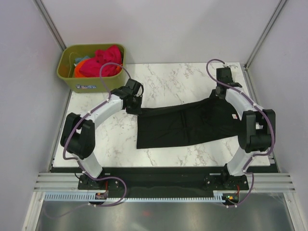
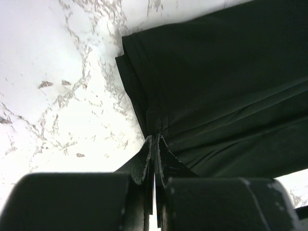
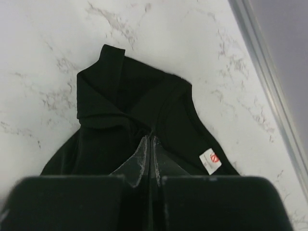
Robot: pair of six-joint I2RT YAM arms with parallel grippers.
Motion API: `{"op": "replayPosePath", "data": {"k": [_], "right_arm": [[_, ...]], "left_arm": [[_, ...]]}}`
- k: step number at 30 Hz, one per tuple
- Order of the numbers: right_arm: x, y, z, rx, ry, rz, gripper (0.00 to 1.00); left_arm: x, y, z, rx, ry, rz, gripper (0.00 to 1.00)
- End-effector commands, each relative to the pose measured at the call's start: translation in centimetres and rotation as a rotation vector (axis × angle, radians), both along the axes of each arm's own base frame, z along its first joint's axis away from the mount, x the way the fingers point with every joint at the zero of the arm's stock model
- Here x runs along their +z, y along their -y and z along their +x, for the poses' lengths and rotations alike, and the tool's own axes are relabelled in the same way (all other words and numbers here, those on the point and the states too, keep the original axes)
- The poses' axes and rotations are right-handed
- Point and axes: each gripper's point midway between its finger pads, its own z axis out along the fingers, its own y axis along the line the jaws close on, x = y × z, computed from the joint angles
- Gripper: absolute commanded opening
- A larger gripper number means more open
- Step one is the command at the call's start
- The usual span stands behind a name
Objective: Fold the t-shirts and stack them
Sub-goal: Fold the tshirt
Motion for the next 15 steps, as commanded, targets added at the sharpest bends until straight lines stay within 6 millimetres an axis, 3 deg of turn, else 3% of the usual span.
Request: {"op": "replayPosePath", "data": {"k": [1, 4, 8, 11, 15], "right_arm": [[-0.2, -1.3, -1.6, -0.013, 0.057, 0.152, 0.0], [-1.6, -2.0, -2.8, -0.011, 0.037, 0.197, 0.0], [-1.7, -2.0, -4.2, -0.042, 0.056, 0.22, 0.0], [-1.5, -2.7, -5.2, -0.046, 0.083, 0.271, 0.0], [-1.2, -2.0, -6.9, -0.095, 0.111, 0.263, 0.0]], "left_arm": [[1.5, -0.2, -1.3, 0.016, 0.013, -0.025, 0.02], [1.9, -0.4, -2.2, 0.017, 0.017, -0.034, 0.02], [2.1, -0.5, -3.5, 0.013, 0.023, -0.033, 0.02], [1.5, -0.5, -4.4, 0.012, 0.008, -0.028, 0.02], [0.2, -0.9, -5.8, 0.021, -0.028, 0.002, 0.02]]}}
